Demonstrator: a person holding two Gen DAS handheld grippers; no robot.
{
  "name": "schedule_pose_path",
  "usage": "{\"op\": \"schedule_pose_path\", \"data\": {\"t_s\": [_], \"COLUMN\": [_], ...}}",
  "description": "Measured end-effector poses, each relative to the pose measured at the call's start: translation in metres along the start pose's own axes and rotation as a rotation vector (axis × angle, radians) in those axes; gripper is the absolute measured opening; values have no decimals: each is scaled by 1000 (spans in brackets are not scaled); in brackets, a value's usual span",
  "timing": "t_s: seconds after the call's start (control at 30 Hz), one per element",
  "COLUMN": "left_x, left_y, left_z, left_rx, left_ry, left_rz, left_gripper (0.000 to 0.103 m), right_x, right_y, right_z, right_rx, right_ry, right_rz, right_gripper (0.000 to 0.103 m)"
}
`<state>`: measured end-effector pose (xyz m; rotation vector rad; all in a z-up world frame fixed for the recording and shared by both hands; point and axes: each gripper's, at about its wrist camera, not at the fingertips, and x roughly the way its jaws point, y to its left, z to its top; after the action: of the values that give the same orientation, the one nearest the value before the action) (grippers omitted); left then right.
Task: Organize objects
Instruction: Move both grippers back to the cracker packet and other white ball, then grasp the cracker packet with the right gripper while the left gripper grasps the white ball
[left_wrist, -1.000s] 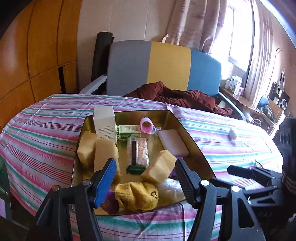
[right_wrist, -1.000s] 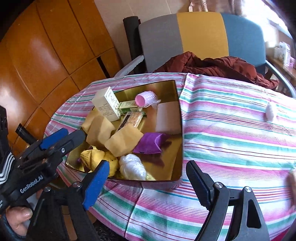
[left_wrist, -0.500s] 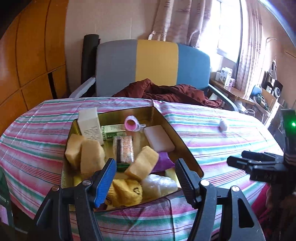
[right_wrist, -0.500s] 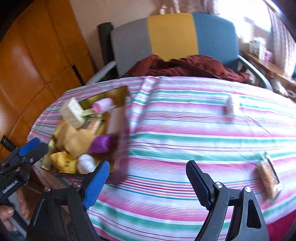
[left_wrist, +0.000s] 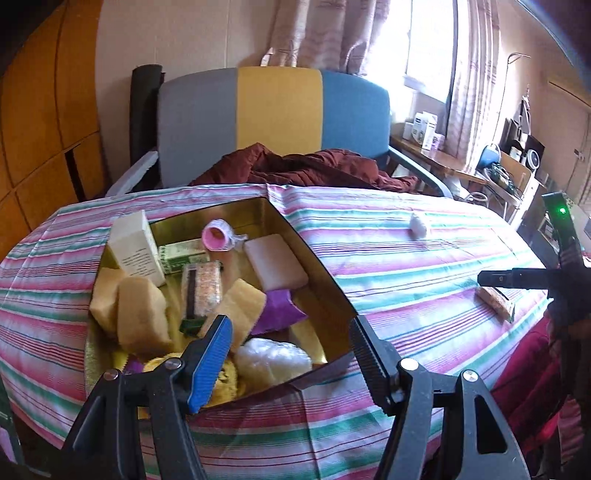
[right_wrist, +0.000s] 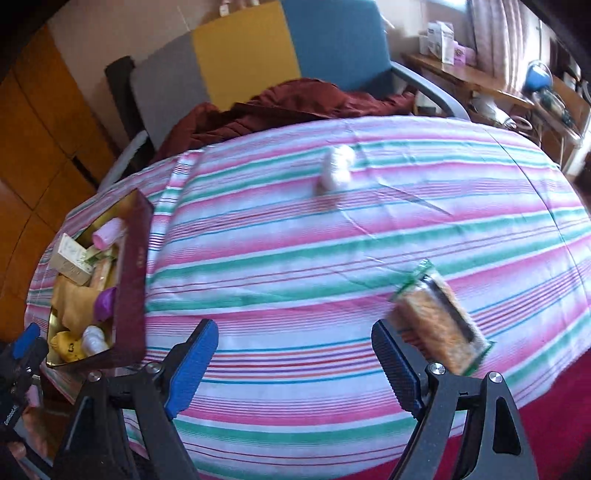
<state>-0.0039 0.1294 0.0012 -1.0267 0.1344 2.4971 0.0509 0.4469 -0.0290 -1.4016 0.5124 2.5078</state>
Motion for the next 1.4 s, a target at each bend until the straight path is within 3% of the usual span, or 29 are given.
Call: {"op": "schedule_pose_path", "data": {"t_s": [0.23, 0.43, 0.6, 0.77, 0.83, 0.9, 0.93, 1.0, 1.17, 1.27, 1.4], "left_x": [3, 9, 11, 13, 13, 14, 14, 17, 25, 29, 38], "left_y": [-5, -11, -19, -24, -26, -27, -28, -30, -36, -45, -65], "left_z": [-1, -1, 3, 8, 10, 13, 14, 17, 29, 39, 57], "left_rx": [0, 11, 34, 40, 41, 45, 47, 53, 60, 80, 121], "left_ry": [9, 23, 26, 28, 27, 23, 22, 24, 28, 25, 13], "left_rz": [-34, -50, -61, -79, -84, -89, -90, -91, -102, -109, -130], "left_gripper": [67, 67, 67, 67, 67, 67, 67, 67, 67, 67, 67], "right_x": [8, 30, 57, 79, 86, 87, 84, 80, 78, 74, 82], "right_y": [-56, -88, -88, -92, -93, -93, -92, -89, -85, -92, -105], "right_z": [17, 23, 28, 32, 32, 33, 34, 35, 47, 58, 55], "right_rx": [-40, -83, -129, -146, -149, -147, -148, -140, -67, 44, 134], "right_ry": [141, 281, 402, 481, 498, 485, 470, 438, 354, 272, 244], "right_rz": [-112, -189, -240, -272, -255, -224, -213, -195, -147, -125, -106], "right_gripper": [96, 95, 83, 81, 72, 65, 54, 49, 47, 46, 47]}}
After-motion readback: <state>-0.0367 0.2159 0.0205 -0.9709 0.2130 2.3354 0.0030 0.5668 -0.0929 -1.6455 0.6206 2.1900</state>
